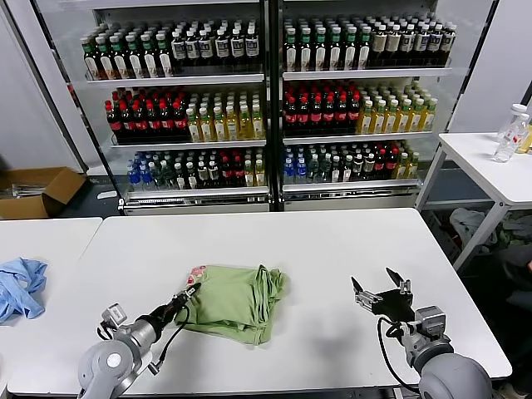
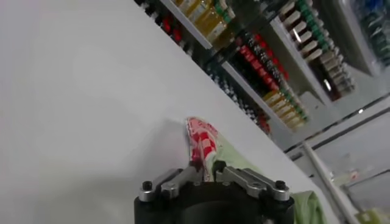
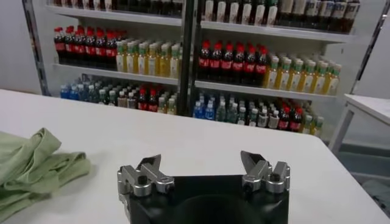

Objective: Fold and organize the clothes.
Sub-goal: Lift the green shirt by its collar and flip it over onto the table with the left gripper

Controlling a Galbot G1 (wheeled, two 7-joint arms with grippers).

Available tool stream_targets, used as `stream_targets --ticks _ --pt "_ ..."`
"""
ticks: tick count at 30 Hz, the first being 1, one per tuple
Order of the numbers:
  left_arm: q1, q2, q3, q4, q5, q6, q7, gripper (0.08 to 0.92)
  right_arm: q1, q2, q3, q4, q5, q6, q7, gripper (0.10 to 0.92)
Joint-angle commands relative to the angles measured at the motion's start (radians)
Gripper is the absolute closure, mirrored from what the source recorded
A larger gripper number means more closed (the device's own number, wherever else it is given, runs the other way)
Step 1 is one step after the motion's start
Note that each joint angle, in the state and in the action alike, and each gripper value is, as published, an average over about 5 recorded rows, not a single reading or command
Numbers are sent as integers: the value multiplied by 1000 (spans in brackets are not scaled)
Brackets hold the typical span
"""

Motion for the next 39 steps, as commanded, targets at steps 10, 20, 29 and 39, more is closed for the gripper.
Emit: stream_targets --ticks 10,20,29,39 --pt "29 256 -481 -71 -9 -15 47 898 51 58 -26 -20 -9 21 -8 203" --pt "90 240 -296 -342 452 -80 -5 898 73 99 -60 -22 -39 39 -17 203" --pt "-48 -50 238 -253 665 -107 -111 898 52 125 -53 0 -82 45 -21 203" --pt "-215 -225 501 -62 574 -123 -207 898 26 133 -14 11 -107 45 -23 203"
